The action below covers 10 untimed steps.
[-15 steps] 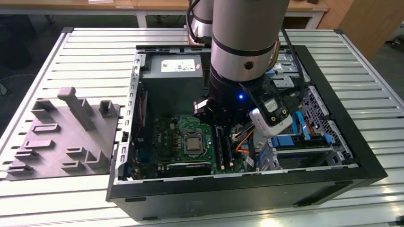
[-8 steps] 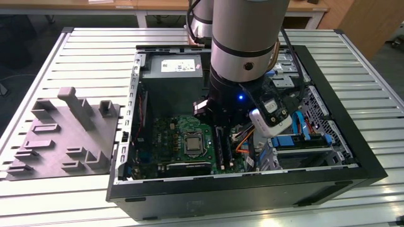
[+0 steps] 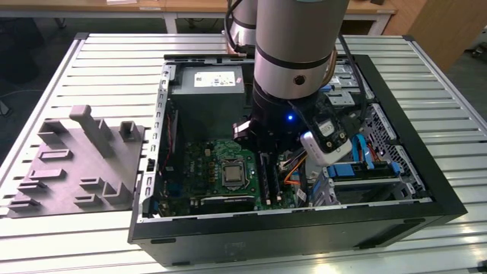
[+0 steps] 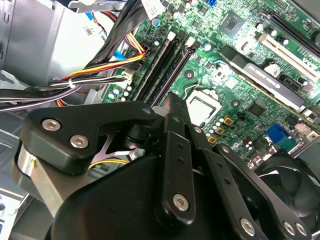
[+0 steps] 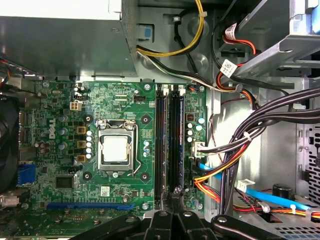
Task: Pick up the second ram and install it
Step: 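Press down the second ram until it locks into place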
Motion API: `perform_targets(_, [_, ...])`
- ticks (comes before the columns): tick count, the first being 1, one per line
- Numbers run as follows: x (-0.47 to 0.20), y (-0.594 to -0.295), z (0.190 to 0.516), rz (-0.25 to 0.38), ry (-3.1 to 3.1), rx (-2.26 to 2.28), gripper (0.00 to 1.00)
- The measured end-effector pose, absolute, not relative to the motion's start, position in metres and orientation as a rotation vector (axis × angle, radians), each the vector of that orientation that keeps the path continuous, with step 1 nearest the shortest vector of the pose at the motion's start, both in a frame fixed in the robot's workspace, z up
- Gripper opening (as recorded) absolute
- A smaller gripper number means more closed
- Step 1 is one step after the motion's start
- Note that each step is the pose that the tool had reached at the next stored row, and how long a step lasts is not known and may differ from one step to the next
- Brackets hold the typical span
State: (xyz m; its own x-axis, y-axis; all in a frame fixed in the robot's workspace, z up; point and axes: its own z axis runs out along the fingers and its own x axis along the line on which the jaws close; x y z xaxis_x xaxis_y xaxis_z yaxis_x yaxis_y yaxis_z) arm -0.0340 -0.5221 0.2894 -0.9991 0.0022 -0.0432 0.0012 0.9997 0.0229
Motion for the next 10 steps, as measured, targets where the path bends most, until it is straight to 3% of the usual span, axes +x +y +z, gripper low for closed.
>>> perform_targets(10, [-0.0339,-0.5222,0.2871,0.034,3.098,0.035,0.1])
